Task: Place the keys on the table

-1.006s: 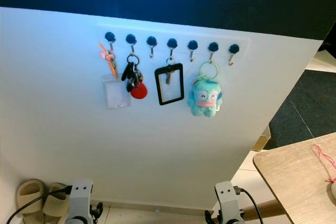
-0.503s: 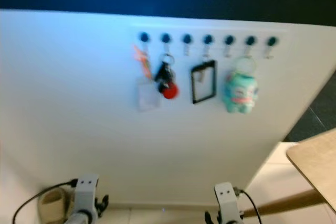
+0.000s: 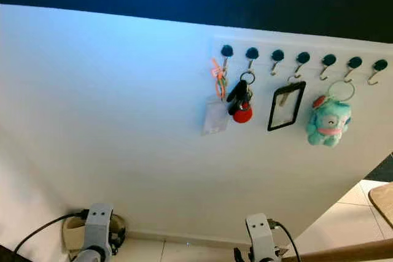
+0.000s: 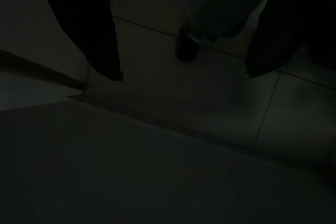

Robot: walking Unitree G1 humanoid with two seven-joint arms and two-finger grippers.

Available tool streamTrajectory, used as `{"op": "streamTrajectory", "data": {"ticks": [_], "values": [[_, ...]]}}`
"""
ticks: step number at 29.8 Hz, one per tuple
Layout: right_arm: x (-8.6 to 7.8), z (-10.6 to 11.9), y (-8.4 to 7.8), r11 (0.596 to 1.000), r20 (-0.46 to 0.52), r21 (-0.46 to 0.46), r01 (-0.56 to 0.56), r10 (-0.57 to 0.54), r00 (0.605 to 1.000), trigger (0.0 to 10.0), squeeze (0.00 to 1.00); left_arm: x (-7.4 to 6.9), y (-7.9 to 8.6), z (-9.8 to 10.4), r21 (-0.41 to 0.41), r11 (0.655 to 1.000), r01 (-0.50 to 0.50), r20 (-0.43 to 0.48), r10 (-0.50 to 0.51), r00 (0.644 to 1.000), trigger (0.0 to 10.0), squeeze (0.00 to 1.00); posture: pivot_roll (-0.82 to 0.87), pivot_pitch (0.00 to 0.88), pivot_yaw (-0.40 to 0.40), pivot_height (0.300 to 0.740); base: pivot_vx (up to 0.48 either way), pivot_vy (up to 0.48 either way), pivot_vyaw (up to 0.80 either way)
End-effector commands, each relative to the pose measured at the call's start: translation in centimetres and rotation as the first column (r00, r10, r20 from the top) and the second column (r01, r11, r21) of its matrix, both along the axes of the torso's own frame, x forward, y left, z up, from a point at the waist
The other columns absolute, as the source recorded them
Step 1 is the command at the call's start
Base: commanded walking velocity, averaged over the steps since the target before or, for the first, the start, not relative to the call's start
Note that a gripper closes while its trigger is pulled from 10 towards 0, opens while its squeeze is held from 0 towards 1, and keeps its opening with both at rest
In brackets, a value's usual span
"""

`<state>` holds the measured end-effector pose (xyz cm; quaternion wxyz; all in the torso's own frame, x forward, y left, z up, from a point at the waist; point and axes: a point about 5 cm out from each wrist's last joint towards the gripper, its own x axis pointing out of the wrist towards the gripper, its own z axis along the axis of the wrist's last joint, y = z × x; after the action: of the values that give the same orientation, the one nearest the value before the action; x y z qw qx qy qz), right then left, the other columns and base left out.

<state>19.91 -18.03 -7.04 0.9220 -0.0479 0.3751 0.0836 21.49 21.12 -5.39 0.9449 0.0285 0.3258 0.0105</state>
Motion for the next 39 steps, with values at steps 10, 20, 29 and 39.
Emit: {"op": "streamTrajectory", "data": {"ticks": [10,20,29,39], "values": [[-0.1,0.0,-0.5,1.000,-0.004,-0.013,0.007,-0.007,1.000,10.0,0.00,0.2,0.0,0.3,0.005,1.000,0.018,0.041,-0.019,0.999,10.0,0.00,0.04,0.052,-0.038,0.740,0.000,-0.048,0.00],[1.5,1.7,-0.5,1.000,0.191,-0.013,-0.012,0.014,0.981,10.0,0.00,0.5,-0.1,1.4,0.038,0.989,0.144,0.143,-0.148,0.979,10.0,0.00,0.03,0.047,-0.023,0.740,0.000,0.000,0.00],[3.1,6.6,-1.7,0.998,0.593,-0.063,-0.031,0.062,0.803,10.0,0.00,0.7,-2.7,5.3,0.080,0.889,0.450,0.413,-0.441,0.797,10.0,0.00,0.04,0.053,-0.019,0.740,0.000,0.000,0.00],[3.1,15.9,-1.2,0.999,0.911,-0.005,-0.037,0.019,0.411,10.0,0.00,0.9,-5.6,13.6,0.149,0.798,0.584,0.692,-0.506,0.515,10.0,0.00,0.04,0.077,-0.020,0.740,0.000,0.000,0.00]]}}
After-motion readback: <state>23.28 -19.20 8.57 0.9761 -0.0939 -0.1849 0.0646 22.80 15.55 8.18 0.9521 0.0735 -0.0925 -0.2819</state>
